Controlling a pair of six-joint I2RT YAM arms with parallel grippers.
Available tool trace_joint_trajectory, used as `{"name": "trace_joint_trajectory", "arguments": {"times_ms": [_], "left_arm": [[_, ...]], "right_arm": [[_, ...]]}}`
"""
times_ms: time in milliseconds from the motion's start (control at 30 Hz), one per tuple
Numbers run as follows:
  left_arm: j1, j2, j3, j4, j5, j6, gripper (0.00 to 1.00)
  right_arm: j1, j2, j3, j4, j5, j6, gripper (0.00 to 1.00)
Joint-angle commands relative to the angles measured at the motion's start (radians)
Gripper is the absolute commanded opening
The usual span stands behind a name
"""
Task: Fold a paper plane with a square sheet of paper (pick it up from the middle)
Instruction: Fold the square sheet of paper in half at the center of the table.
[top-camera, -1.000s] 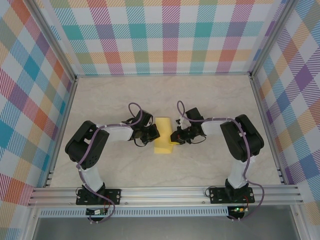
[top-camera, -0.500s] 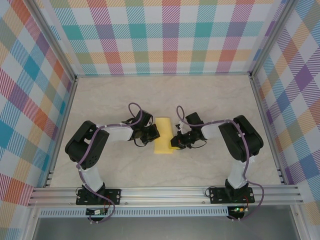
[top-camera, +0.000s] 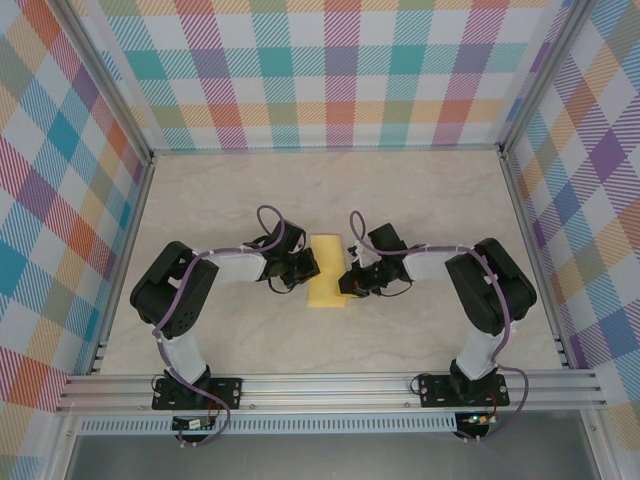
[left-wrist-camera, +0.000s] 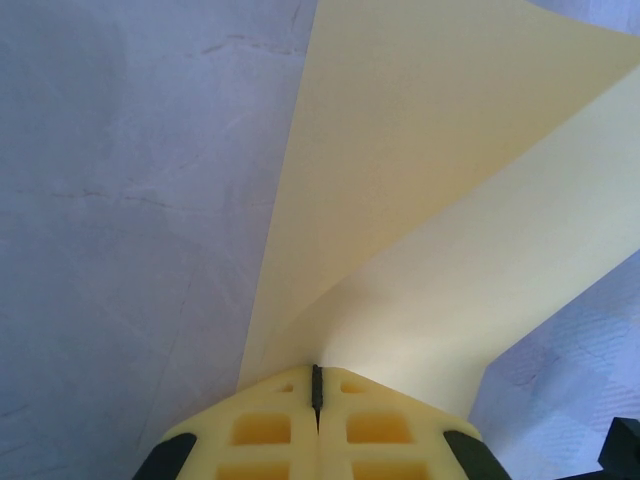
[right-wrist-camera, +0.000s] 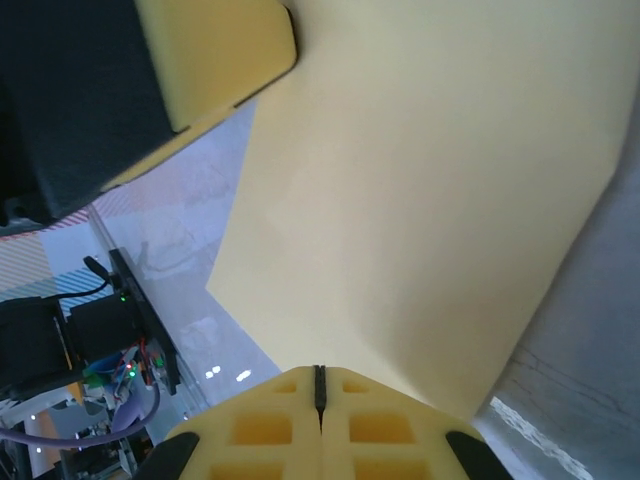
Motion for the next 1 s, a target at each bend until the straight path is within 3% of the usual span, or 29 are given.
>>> {"name": "trace_joint_trajectory", "arguments": {"times_ms": [0, 200, 467, 800, 967], "left_arm": [[-0.015, 0.032, -0.021, -0.070, -0.016, 0.018, 0.00], [-0.014, 0.033, -0.021, -0.068, -0.018, 0.017, 0.00], [-0.015, 0.032, -0.022, -0.070, -0.014, 0.020, 0.00], [-0.015, 0.031, -0.023, -0.070, -0.016, 0.022, 0.00], [-0.015, 0.031, -0.022, -0.072, -0.015, 0.023, 0.00]], "right_arm": [[0.018, 0.029, -0.026, -0.035, 0.047, -0.031, 0.00], [0.024, 0.041, -0.034, -0.047, 0.062, -0.035, 0.00], [0.025, -0.071, -0.013, -0.075, 0.016, -0.026, 0.00], [0.038, 0.024, -0.030, -0.078, 0.078, -0.038, 0.00], [0.038, -0.013, -0.007, -0.131, 0.085, -0.052, 0.00]]}}
